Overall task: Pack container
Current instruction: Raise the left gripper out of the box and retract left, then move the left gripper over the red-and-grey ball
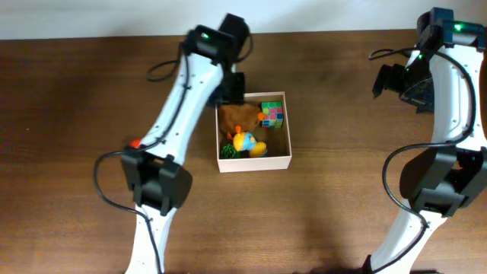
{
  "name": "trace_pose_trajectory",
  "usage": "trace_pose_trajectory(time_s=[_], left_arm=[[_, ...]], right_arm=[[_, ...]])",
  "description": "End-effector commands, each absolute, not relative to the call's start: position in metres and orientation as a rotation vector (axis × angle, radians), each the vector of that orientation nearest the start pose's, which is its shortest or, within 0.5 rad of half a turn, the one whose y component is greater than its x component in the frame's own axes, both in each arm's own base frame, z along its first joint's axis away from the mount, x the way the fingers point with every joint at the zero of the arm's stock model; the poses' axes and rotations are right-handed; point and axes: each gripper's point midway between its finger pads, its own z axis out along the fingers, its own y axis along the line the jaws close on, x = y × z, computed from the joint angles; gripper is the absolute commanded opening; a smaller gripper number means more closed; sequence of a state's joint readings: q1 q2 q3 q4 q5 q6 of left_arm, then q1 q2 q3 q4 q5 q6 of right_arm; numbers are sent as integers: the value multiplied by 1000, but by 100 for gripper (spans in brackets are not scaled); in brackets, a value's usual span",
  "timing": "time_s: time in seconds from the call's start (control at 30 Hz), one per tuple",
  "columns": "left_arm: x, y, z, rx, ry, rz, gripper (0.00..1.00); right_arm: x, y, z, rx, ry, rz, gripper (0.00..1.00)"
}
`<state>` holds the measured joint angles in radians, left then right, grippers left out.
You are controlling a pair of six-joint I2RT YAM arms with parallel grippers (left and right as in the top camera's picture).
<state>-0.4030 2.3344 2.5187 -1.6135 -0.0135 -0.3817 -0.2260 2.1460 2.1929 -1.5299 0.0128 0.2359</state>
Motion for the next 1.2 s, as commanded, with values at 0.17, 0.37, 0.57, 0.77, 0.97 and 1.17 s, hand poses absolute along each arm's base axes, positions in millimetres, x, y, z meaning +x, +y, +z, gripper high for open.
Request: trace_pose_trajectory(time_s=[0.17,0.37,0.57,0.77,0.97,1.17], left_arm=[[440,-119,237,-49,2844,-24,48],[417,-105,300,40,2702,-42,57],[370,-65,326,-61,2663,141,58],[334,-31,294,-234,2756,313,59],[333,-9,233,-341,2860,434,59],[354,-3,179,-325,2894,285,63]], right_arm=[[417,-99,168,702,2950,-16,99],[417,-99,168,702,2950,-16,99],[417,-99,168,702,2950,-16,99],[417,-99,168,702,2950,-16,99],[417,-99,168,702,2949,-16,99],[417,-99,168,702,2949,-16,99]])
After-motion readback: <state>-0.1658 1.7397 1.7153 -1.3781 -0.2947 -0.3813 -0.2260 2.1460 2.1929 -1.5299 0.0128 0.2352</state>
